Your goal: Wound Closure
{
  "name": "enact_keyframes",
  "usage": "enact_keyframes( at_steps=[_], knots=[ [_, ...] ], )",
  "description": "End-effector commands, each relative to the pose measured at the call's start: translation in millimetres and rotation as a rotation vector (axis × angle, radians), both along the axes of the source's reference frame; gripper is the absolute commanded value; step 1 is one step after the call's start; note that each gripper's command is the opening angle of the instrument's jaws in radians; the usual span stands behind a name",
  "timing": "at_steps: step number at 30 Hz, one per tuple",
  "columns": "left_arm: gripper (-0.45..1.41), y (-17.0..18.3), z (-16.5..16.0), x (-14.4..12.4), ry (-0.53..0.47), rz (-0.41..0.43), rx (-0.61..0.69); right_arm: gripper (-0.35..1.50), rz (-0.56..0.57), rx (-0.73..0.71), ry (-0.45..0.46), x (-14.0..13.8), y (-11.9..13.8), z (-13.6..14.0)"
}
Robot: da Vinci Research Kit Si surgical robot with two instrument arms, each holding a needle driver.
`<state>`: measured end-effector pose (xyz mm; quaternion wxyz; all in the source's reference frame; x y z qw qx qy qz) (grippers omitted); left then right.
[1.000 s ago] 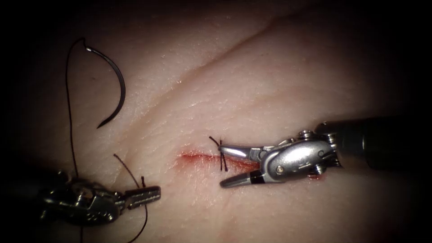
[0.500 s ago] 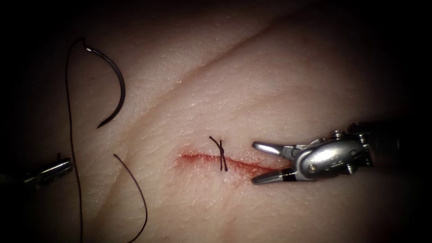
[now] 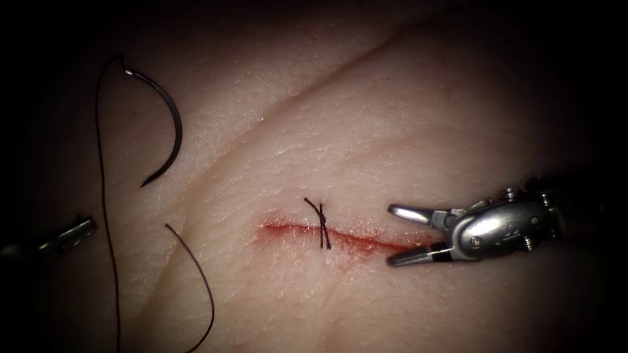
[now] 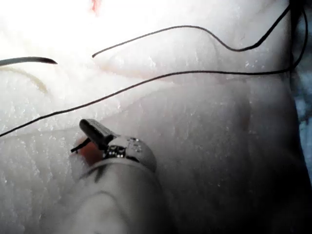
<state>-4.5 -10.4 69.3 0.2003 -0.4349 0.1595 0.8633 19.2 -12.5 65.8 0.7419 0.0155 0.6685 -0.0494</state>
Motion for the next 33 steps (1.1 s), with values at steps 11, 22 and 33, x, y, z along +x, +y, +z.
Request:
enact_keyframes(
  at_steps=[11,22,33],
  knots=[
    [0.69,-2.5,3.3,0.3,-0.154,-0.075,0.316,0.54,0.023,0.025,-0.031,-0.3,-0.7,0.0],
    [0.88,-4.9,-0.4,1.6,-0.146,-0.046,0.380,0.46,0.019,0.046,-0.032,-1.0,-0.6,-0.4],
    [0.88,-6.0,-5.0,2.2,-0.133,-0.038,0.381,0.58,0.026,0.107,-0.045,-1.1,-0.4,-0.4]
  ],
)
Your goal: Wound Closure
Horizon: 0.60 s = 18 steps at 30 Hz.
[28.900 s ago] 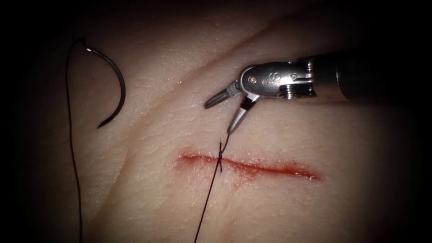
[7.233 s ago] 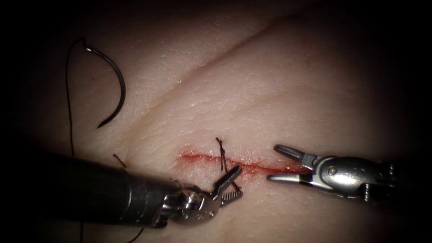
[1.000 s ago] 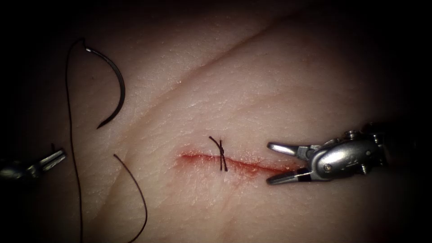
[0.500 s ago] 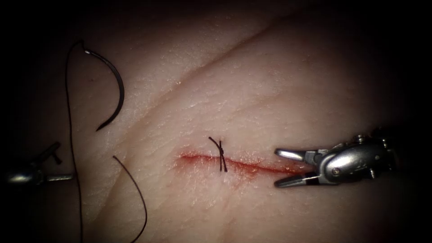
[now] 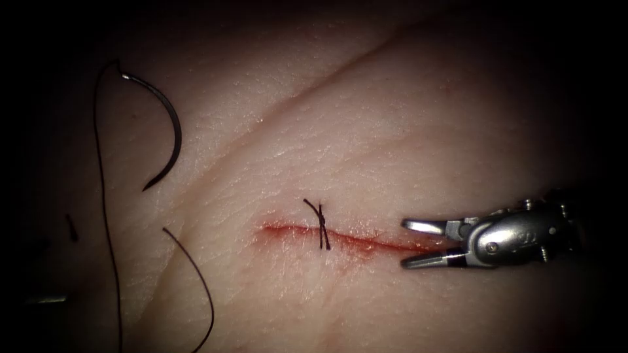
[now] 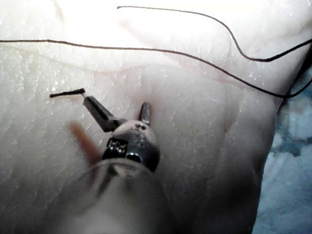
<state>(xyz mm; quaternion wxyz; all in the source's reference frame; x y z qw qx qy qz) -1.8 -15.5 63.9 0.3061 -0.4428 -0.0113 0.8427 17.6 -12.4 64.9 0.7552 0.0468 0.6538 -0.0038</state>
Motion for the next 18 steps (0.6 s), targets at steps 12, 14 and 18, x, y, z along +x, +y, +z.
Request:
enact_keyframes(
  at_steps=[12,14,18],
  knots=[
    [0.79,3.8,-5.8,-3.5,-0.088,0.007,-0.016,0.95,0.144,0.099,-0.120,0.5,0.2,-0.8],
    [0.79,4.8,-7.0,-5.0,-0.082,0.016,-0.026,1.13,0.148,0.096,-0.127,0.5,0.7,-1.6],
    [1.13,7.7,-8.6,-8.4,-0.100,0.015,-0.021,1.06,0.151,0.107,-0.133,0.3,1.1,-3.7]
  ],
)
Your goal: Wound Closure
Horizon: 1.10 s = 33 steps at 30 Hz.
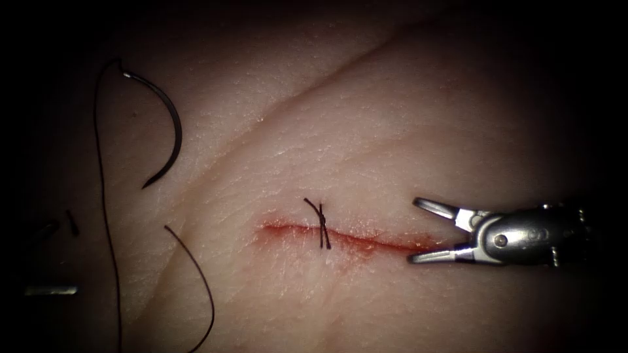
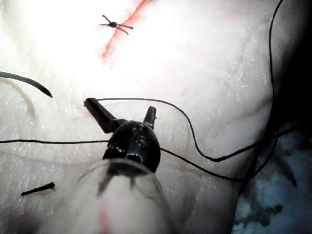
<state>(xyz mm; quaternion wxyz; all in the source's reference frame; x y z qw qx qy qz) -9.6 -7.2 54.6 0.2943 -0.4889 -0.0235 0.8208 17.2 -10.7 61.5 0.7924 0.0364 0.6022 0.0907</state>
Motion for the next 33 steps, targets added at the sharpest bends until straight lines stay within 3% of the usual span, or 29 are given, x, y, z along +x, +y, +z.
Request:
enact_keyframes(
  at_steps=[1,4,5,9,12,15,19,33],
  knots=[
    [1.20,0.0,0.5,-1.4,0.003,-0.010,0.000,1.03,0.000,0.007,-0.003,0.7,-0.4,-0.7],
    [1.23,2.1,0.3,-3.7,-0.002,-0.029,0.011,0.83,0.009,0.026,-0.026,0.5,-0.4,-2.5],
    [1.21,3.6,0.4,-5.1,-0.001,-0.039,0.021,0.83,0.031,0.084,-0.043,0.3,-0.6,-3.5],
    [1.13,5.5,0.7,-6.8,0.001,-0.050,0.033,0.85,0.055,0.141,-0.064,-0.2,-0.9,-4.4],
    [1.01,7.1,1.3,-7.9,0.044,-0.091,0.037,1.03,0.052,0.166,-0.087,-0.8,-1.3,-4.7],
    [1.00,8.3,2.0,-8.5,0.090,-0.129,0.041,1.20,0.050,0.179,-0.120,-1.3,-1.6,-4.7],
    [1.00,9.0,2.8,-8.9,0.161,-0.164,0.040,1.26,0.055,0.181,-0.146,-1.9,-1.8,-4.9],
    [1.03,10.6,3.4,-9.0,0.445,-0.221,0.081,1.32,0.059,0.220,-0.240,-2.4,-1.7,-4.7]
  ],
)
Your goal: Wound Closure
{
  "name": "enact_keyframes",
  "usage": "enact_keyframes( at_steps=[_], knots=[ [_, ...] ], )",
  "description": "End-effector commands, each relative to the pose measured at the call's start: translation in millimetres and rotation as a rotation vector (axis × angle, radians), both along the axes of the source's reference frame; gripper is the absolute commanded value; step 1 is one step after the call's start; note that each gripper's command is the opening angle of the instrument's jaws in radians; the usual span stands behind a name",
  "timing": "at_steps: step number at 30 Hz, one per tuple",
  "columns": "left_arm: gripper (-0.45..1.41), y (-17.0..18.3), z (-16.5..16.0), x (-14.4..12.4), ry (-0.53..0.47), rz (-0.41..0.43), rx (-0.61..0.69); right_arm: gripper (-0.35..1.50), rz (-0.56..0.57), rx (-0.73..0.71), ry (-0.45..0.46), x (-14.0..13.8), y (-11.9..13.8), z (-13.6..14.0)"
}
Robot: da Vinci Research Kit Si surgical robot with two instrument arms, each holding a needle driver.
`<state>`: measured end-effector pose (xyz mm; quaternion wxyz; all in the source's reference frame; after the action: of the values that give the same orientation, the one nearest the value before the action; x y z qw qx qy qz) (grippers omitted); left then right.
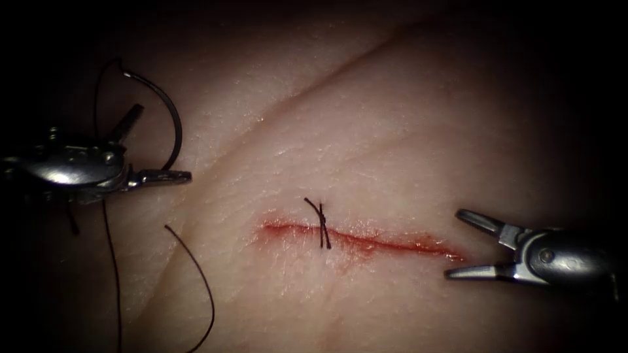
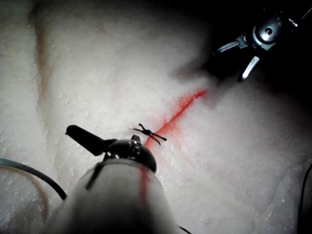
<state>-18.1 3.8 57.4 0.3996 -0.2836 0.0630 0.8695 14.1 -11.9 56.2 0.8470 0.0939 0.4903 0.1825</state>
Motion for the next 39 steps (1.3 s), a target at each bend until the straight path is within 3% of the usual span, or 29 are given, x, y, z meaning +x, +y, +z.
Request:
enact_keyframes(
  at_steps=[1,15,39],
  knots=[
    [1.03,-0.3,0.8,-0.6,0.021,0.001,0.006,1.32,-0.008,0.004,-0.008,0.7,-0.6,0.6],
    [1.10,-1.5,6.3,-2.7,0.144,0.103,0.145,1.33,-0.018,0.004,-0.023,1.4,-1.5,1.2],
    [1.01,-2.3,12.8,-0.7,0.190,0.146,0.302,1.33,-0.026,0.017,-0.040,1.9,-2.5,1.4]
  ],
)
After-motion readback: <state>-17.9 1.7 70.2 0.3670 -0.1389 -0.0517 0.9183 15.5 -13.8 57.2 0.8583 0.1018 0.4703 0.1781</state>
